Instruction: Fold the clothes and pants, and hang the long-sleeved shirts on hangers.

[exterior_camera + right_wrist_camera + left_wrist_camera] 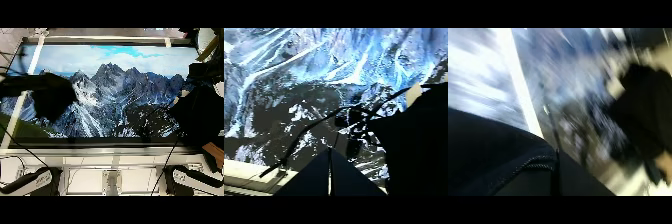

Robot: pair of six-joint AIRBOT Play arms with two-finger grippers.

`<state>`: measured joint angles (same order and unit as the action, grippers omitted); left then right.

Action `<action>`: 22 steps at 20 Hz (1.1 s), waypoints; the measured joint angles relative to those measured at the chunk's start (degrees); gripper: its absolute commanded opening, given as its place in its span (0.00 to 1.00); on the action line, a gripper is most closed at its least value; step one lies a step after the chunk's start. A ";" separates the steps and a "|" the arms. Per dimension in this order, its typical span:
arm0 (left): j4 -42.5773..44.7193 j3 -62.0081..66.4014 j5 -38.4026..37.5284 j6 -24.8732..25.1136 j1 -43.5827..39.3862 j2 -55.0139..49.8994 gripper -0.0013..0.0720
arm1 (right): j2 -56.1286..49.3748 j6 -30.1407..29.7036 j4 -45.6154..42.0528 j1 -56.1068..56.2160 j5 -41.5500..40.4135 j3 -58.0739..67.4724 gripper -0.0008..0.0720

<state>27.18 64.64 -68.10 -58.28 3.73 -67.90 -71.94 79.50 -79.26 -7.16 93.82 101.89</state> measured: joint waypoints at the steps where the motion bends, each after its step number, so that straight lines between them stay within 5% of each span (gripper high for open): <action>1: 0.28 -1.44 3.30 -0.76 -6.29 0.24 0.08 | 0.00 -0.57 -0.31 -0.02 0.00 0.00 0.03; 4: 0.66 -5.38 14.36 -3.08 -24.24 -1.51 0.10 | 0.00 -1.84 -0.50 -0.02 -0.61 0.00 0.03; 5: 0.76 -6.27 17.86 -3.37 -29.59 -2.86 0.21 | -0.11 -2.03 -0.44 -0.02 -0.90 0.00 0.03; 7: 0.79 -7.50 24.68 -4.13 -38.73 -6.14 1.00 | -0.50 -2.36 0.61 -0.02 -1.44 0.00 0.15; 10: 1.01 -8.22 29.70 -4.42 -42.38 -8.26 0.98 | -1.51 -2.58 3.65 0.00 -2.10 0.00 0.30; 12: 2.40 -8.39 28.17 -4.59 -38.05 -6.91 0.98 | -2.43 -2.64 6.03 -0.02 -2.56 0.00 0.30; 14: 5.68 -8.52 21.44 -5.75 -29.40 -4.00 0.80 | -3.39 -2.71 7.80 -0.02 -2.97 -0.35 0.30; 18: 19.45 -11.96 1.07 -10.86 -7.10 3.56 0.79 | -4.44 -2.75 9.60 0.00 -2.71 -6.10 0.30; 22: 25.49 -25.27 -7.50 -11.80 10.93 14.01 0.79 | -4.46 -3.61 12.07 -0.02 -2.19 -17.84 0.30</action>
<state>52.66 39.38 -75.59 -70.08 14.66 -53.89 -76.40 75.90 -67.20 -7.18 91.64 84.05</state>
